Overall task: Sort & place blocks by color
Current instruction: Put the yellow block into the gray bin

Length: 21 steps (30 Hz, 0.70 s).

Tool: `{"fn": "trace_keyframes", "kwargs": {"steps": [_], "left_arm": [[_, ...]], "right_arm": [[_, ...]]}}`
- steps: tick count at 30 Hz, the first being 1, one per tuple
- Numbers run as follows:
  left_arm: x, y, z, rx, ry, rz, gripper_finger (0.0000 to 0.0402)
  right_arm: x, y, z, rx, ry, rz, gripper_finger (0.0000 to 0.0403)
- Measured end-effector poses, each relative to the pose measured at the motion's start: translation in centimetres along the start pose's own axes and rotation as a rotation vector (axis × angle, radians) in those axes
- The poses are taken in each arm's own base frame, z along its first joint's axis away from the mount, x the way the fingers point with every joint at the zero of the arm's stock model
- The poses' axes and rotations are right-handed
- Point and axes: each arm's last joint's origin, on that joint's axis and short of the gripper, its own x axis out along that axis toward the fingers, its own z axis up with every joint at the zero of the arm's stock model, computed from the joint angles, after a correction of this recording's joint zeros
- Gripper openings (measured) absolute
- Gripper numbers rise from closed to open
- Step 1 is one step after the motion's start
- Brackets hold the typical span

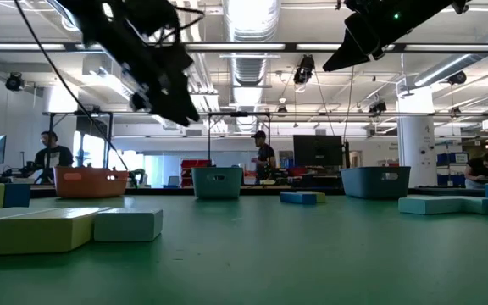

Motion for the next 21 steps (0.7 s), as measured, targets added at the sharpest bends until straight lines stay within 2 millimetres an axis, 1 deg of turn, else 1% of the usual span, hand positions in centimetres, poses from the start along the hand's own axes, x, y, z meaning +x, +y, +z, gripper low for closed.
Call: {"fn": "trace_keyframes", "kwargs": {"steps": [5,8,12,14,16,18,21], "left_arm": [[-3.4,-0.9,-1.9,-0.224,0.156,-0.019,0.0187],[-4.7,-1.4,-3.5,-0.295,0.294,-0.007,0.0187],[-5.5,-1.8,-6.2,-0.285,0.52,0.091,0.0187],[-5.7,-2.3,-7.3,-0.265,0.646,0.078,0.0187],[-5.9,-3.0,-8.1,-0.264,0.778,0.026,0.0187],[-6.0,-3.8,-8.6,-0.327,0.875,-0.017,0.0187],[-6.1,-5.0,-9.2,-0.424,0.96,0.0,0.0187]], "right_arm": [[0.0,0.0,0.0,0.01,0.0,0.0,0.0123],[0.0,0.0,0.0,0.011,0.0,0.0,0.0123],[0.0,0.0,0.0,0.012,0.0,0.0,0.0123],[0.0,0.0,0.0,0.012,0.001,0.0,0.0123],[0.0,0.0,0.0,0.013,0.0,0.0,0.0123],[0.0,0.0,-0.1,0.02,0.003,0.001,0.0123],[0.0,0.0,-0.1,0.021,0.003,0.001,0.0123]]}}
